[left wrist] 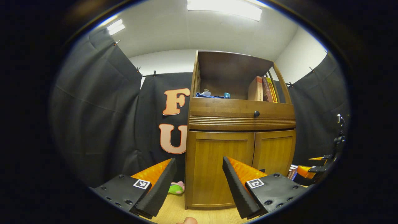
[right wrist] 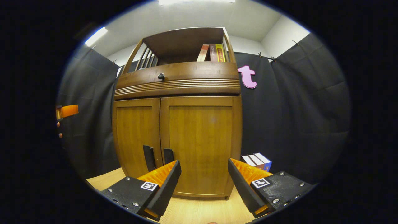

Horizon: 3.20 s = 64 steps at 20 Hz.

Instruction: Open the right door of the double-door shoe cabinet with the right hand, and open the left door with the left hand.

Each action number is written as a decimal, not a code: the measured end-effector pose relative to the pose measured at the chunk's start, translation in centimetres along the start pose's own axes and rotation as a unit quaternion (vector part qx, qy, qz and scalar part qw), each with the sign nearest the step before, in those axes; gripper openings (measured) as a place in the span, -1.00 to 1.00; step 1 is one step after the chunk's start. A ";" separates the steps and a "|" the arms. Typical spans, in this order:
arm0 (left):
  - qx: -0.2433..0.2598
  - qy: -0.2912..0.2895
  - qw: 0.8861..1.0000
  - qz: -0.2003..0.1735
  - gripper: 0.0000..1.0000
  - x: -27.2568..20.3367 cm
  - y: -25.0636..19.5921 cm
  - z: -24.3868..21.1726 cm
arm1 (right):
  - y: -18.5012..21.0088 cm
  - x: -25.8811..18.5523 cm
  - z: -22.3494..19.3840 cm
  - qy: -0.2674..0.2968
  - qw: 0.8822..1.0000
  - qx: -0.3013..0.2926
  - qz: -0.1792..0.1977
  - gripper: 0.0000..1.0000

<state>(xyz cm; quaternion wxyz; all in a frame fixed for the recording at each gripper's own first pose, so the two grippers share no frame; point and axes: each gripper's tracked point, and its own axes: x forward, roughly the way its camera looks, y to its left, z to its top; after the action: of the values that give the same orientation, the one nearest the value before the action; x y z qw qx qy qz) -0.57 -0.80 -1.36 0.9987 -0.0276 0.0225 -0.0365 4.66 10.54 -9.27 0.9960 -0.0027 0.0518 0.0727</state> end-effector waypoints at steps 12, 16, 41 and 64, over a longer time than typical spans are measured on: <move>0.006 0.026 1.000 -0.005 0.93 1.9 1.7 -3.0 | 8.5 8.6 -6.1 0.034 0.998 0.018 0.046 0.88; 0.012 0.028 1.000 -0.004 0.92 2.3 2.2 -3.7 | 9.6 11.3 -7.6 0.041 0.998 0.026 0.047 0.87; 0.029 0.024 0.999 0.001 0.90 1.6 3.6 -3.8 | 9.9 15.6 -9.9 0.059 0.997 0.042 0.028 -0.34; 0.025 0.029 0.999 0.002 0.90 -1.4 2.6 -3.5 | 7.2 5.5 -9.4 0.052 0.998 0.033 0.026 -0.43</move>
<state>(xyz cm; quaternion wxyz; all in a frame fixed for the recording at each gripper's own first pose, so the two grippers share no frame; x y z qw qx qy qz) -1.99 1.70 -4.91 0.9981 -0.0010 0.0504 -0.0357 8.08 18.38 -19.21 0.9893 0.0282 0.1057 0.0967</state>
